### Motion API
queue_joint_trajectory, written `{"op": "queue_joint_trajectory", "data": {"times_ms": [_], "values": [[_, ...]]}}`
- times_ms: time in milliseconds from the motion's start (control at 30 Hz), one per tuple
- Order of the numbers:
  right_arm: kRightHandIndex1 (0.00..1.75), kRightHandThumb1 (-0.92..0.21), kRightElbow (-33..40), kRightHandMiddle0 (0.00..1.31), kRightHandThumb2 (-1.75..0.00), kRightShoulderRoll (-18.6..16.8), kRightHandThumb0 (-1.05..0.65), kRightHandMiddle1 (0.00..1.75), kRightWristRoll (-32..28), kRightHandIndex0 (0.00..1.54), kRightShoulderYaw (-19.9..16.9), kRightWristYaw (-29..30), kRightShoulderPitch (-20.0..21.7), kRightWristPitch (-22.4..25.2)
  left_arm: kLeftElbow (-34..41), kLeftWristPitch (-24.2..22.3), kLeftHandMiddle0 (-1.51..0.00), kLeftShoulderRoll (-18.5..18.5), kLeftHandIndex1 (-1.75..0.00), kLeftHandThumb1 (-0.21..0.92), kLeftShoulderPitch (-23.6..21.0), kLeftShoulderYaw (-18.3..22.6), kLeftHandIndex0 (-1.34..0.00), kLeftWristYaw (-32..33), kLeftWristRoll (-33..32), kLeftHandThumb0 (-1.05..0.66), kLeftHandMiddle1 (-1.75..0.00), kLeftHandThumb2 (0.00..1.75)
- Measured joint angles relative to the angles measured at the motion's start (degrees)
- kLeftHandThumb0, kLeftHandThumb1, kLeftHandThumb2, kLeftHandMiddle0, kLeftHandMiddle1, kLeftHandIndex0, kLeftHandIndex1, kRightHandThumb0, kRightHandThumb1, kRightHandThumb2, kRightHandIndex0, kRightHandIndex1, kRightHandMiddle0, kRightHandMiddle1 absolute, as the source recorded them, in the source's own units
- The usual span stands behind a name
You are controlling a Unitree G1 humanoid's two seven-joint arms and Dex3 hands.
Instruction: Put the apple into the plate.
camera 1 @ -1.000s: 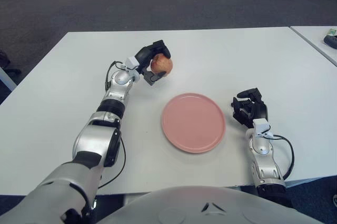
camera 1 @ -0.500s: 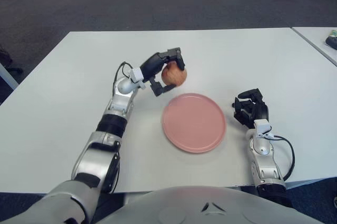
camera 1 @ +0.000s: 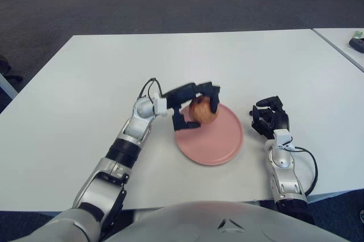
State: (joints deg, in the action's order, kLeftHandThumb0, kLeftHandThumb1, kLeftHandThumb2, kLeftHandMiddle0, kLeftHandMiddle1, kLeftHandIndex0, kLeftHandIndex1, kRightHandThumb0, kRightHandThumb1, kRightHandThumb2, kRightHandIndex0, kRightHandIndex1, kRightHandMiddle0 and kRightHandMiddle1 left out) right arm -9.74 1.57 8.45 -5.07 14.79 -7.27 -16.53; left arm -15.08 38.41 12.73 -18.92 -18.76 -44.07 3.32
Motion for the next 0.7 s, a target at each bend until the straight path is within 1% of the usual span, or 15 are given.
{"op": "queue_joint_trajectory", "data": {"times_ms": [67, 167, 333, 400, 500, 567, 700], "values": [[1.20, -0.74, 0.2, 0.30, -0.78, 0.0, -0.37, 1.75, 0.0, 0.62, 0.0, 0.0, -0.1, 0.0, 0.0, 3.2, -0.87, 1.6, -1.75, 0.02, 0.2, -0.8, -0.60, 0.3, 3.2, 0.00, -1.63, 1.62], [1.19, -0.74, 0.4, 0.30, -0.78, 0.0, -0.37, 1.75, 0.0, 0.61, 0.0, 0.0, -0.3, 0.2, -1.1, 7.6, -0.86, 2.6, -1.75, 0.03, 0.3, -1.7, -0.60, 2.4, 7.6, 0.00, -1.65, 1.62], [1.18, -0.73, 0.5, 0.31, -0.80, 0.0, -0.37, 1.75, 0.0, 0.61, -0.2, 0.0, -0.4, 0.2, -5.4, 16.0, -0.83, 3.3, -1.75, 0.04, 0.0, -3.3, -0.58, 9.4, 18.6, 0.00, -1.70, 1.62], [1.18, -0.72, 0.5, 0.31, -0.80, 0.0, -0.37, 1.75, -0.1, 0.61, -0.2, 0.0, -0.5, 0.2, -6.7, 18.5, -0.84, 3.4, -1.75, 0.03, -0.1, -3.8, -0.59, 12.7, 22.5, 0.00, -1.72, 1.65], [1.19, -0.72, 0.5, 0.31, -0.80, 0.0, -0.37, 1.75, -0.1, 0.63, -0.1, 0.0, -0.5, 0.2, -6.8, 19.8, -0.85, 3.2, -1.75, 0.01, -0.3, -3.9, -0.61, 18.8, 29.3, 0.00, -1.74, 1.67], [1.20, -0.72, 0.5, 0.31, -0.80, 0.0, -0.37, 1.75, -0.1, 0.64, -0.1, 0.0, -0.5, -0.1, -7.2, 20.4, -0.87, 3.2, -1.74, -0.02, -0.7, -4.3, -0.63, 23.0, 33.4, 0.00, -1.74, 1.71], [1.20, -0.72, 0.1, 0.31, -0.80, 0.0, -0.37, 1.75, -0.3, 0.63, -0.2, -0.1, -0.5, -1.0, -8.6, 21.2, -0.90, 3.5, -1.72, -0.06, -1.8, -5.9, -0.67, 31.8, 40.9, 0.00, -1.75, 1.74]]}}
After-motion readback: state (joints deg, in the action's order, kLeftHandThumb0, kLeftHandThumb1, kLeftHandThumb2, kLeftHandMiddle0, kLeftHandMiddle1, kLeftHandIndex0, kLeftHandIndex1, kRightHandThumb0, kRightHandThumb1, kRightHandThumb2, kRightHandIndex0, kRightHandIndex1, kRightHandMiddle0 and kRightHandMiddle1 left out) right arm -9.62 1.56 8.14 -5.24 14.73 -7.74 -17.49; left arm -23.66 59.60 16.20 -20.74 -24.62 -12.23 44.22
